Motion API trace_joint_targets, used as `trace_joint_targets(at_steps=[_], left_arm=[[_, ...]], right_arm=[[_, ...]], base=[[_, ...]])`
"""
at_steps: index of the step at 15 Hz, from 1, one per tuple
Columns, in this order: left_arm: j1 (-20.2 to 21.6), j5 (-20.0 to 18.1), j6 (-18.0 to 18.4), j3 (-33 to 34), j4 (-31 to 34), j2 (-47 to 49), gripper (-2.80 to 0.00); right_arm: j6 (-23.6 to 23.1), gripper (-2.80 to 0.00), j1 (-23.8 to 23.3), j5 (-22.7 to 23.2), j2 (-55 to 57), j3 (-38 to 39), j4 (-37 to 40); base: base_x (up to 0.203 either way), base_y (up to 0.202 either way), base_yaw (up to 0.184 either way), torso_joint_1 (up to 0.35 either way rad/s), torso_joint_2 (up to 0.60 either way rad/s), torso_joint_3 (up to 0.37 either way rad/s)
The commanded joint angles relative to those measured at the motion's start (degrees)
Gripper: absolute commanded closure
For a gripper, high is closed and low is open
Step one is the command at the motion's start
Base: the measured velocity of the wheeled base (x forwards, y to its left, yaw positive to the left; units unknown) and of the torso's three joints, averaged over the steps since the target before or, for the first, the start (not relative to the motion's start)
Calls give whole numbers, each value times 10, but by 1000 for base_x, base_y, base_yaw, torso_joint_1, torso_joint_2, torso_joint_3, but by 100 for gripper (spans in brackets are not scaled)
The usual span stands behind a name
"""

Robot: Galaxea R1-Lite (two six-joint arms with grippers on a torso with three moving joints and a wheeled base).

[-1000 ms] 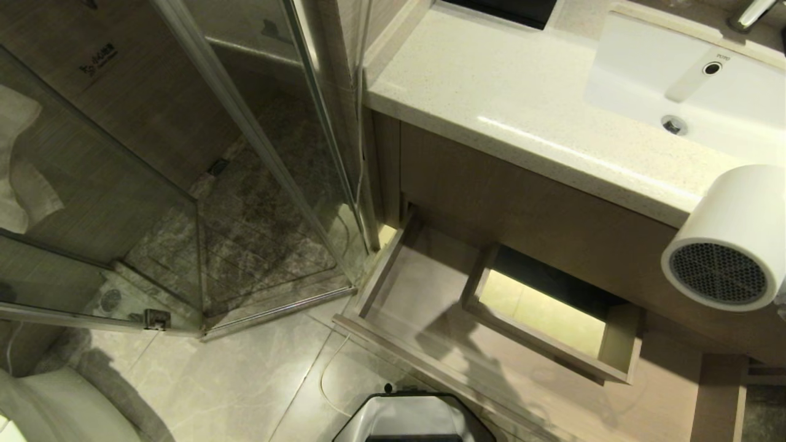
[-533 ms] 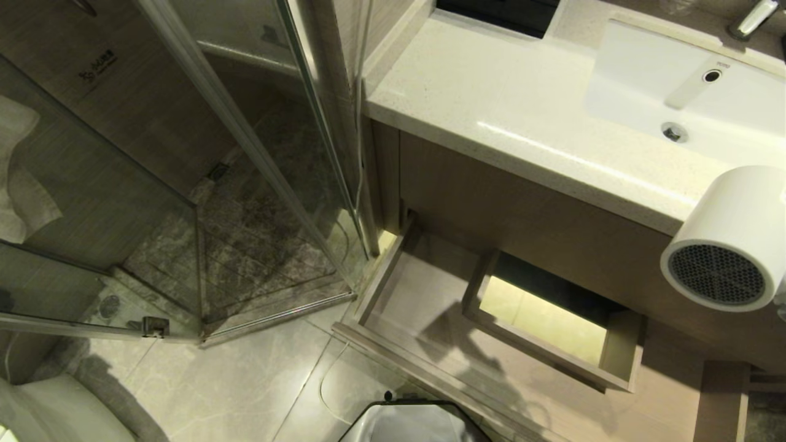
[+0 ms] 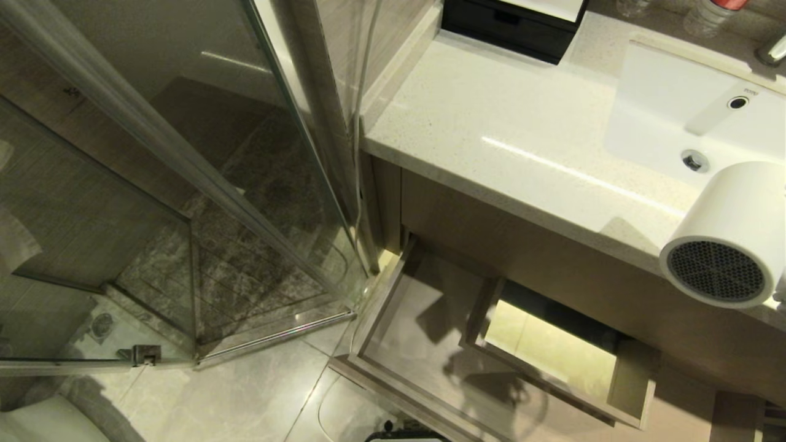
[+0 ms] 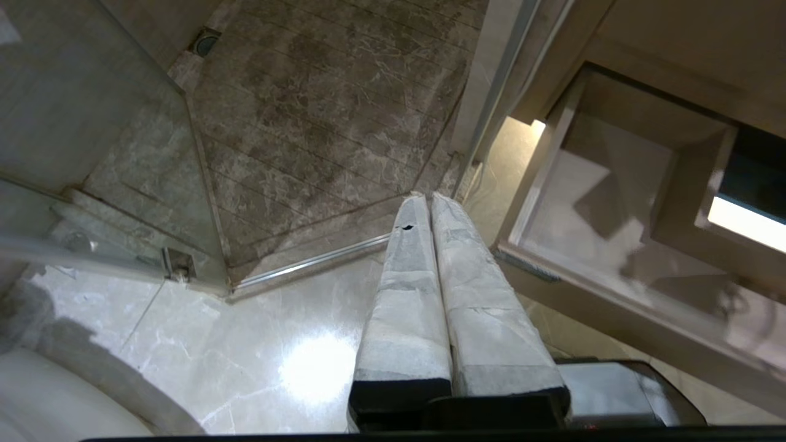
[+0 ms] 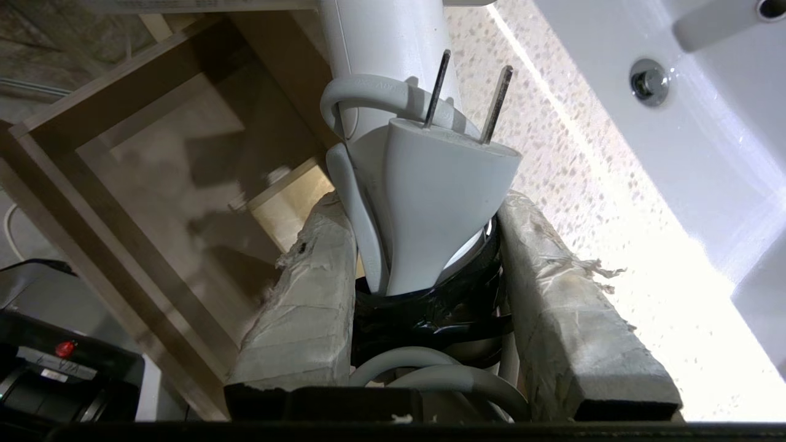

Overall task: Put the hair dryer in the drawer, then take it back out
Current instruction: Place it on the countertop

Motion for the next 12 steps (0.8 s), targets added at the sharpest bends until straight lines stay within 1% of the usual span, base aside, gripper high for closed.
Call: trace_joint_targets(at_steps=[1, 4, 6, 9, 10, 12], left_arm=[[0, 0, 0, 1, 0, 0, 0], [0, 0, 0, 1, 0, 0, 0], [0, 0, 0, 1, 0, 0, 0], [0, 0, 0, 1, 0, 0, 0], [0, 0, 0, 1, 0, 0, 0], [0, 0, 0, 1, 0, 0, 0]], right_arm=[[-4, 0, 1, 1, 2, 1, 1], [-10, 0, 5, 1, 10, 0, 0], [-16, 0, 7, 1, 18, -7, -1], [-29, 0, 9, -15, 67, -66, 18], [-29, 0, 15, -26, 97, -98, 34], [-29, 0, 38, -41, 166, -187, 73]], base=[[0, 0, 0, 307, -102, 220], [0, 0, 0, 321, -126, 188], [0, 0, 0, 156, -56, 84], [0, 0, 0, 28, -16, 20], [0, 0, 0, 0, 0, 0], [0, 0, 0, 0, 0, 0]])
